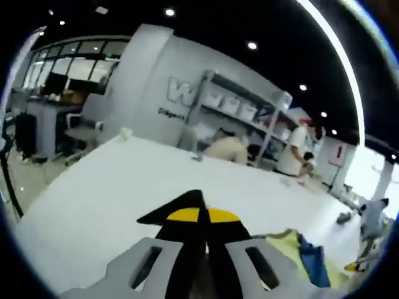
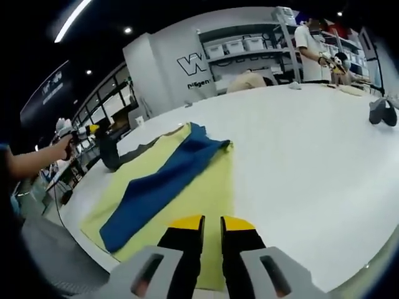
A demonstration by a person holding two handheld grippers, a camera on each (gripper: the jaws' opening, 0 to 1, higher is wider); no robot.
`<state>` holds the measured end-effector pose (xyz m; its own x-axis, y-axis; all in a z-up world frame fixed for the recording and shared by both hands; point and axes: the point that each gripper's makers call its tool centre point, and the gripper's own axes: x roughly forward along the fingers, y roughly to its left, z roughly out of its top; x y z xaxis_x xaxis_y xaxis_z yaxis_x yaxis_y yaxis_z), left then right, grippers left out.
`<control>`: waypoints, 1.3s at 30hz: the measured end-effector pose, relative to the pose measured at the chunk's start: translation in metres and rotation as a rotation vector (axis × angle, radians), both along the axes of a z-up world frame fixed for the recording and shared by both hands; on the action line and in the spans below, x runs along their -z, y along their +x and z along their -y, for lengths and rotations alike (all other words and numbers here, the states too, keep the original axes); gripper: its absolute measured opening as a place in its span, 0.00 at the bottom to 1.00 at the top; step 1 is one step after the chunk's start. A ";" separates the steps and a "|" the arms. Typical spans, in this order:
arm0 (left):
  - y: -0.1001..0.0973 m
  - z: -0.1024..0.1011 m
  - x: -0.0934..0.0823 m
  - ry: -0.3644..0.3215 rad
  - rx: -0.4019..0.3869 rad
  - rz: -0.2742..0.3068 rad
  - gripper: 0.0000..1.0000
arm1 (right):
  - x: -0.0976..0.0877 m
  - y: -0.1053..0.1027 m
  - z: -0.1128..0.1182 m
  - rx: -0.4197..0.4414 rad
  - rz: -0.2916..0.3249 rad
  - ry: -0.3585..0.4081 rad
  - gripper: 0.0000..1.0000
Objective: Fold the garment on the visible template until the final outline fits inside the template.
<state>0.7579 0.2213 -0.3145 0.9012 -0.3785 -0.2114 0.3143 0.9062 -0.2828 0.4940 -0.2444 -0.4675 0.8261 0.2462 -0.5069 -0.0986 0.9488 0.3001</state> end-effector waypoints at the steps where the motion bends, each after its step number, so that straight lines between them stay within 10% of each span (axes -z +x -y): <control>1: -0.002 0.020 -0.001 0.031 0.058 0.001 0.00 | -0.001 -0.001 0.000 0.005 0.001 0.003 0.06; 10: -0.039 0.158 -0.007 0.117 0.421 0.055 0.00 | -0.003 -0.008 0.003 0.034 -0.003 0.016 0.05; 15: -0.093 0.239 -0.003 0.124 0.607 0.104 0.00 | -0.003 -0.009 0.001 0.048 -0.012 0.032 0.04; 19: -0.113 0.264 0.002 0.146 0.674 0.115 0.00 | -0.003 -0.009 0.000 0.048 -0.014 0.034 0.03; 20: -0.145 0.295 0.012 0.150 0.776 0.112 0.00 | -0.003 -0.009 -0.003 0.042 -0.015 0.038 0.03; 39: -0.216 0.333 0.031 0.238 0.986 0.144 0.00 | 0.001 -0.014 -0.012 0.040 -0.027 0.062 0.03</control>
<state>0.5420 -0.1120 -0.3459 0.2343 -0.9272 -0.2923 0.9668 0.2539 -0.0305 0.4803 -0.2325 -0.4681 0.8225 0.2447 -0.5134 -0.0519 0.9312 0.3608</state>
